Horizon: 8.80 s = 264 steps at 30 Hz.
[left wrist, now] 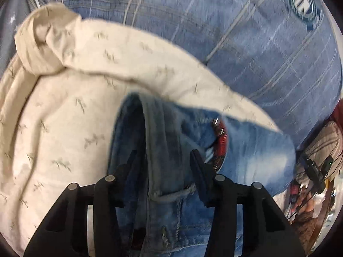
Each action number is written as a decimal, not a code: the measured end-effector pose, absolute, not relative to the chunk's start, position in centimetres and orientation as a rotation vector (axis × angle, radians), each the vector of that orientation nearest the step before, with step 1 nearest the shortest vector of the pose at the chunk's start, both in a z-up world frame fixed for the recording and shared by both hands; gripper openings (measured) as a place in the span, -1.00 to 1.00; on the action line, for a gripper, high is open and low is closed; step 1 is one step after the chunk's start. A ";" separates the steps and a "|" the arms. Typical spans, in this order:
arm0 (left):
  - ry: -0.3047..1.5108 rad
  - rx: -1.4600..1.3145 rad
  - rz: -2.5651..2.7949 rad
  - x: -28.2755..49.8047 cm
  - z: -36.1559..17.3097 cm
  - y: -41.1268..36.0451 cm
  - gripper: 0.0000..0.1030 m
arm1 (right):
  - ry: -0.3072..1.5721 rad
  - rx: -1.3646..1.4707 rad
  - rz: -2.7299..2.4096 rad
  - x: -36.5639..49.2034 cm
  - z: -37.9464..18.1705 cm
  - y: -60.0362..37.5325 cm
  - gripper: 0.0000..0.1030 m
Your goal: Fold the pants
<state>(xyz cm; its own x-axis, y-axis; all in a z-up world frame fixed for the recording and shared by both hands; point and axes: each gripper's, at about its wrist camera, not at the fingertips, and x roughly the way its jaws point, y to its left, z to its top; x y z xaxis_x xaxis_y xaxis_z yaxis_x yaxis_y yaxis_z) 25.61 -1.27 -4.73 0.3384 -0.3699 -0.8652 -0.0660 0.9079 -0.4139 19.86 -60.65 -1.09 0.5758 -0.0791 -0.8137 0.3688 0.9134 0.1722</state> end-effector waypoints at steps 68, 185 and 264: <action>1.249 -0.516 -0.090 27.0 -6.0 2.4 0.28 | 0.898 0.422 -0.330 20.0 -3.1 -63.4 0.40; 1.242 -0.559 -0.442 -1.5 -9.9 1.2 0.19 | 0.646 1.052 -0.295 -19.4 -9.0 -51.0 -0.18; 1.237 -0.391 -0.250 7.8 -8.9 1.8 -0.36 | 0.823 0.497 -0.611 -11.4 -6.1 -58.7 -0.87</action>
<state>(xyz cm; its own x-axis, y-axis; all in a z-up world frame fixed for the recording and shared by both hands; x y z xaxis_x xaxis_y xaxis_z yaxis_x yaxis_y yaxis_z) 7.81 1.79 -8.89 0.3125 -0.3922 -0.8651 -0.0255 0.9070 -0.4204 -11.45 -58.72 -6.05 0.5291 -0.3045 -0.7920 0.6707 0.7219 0.1705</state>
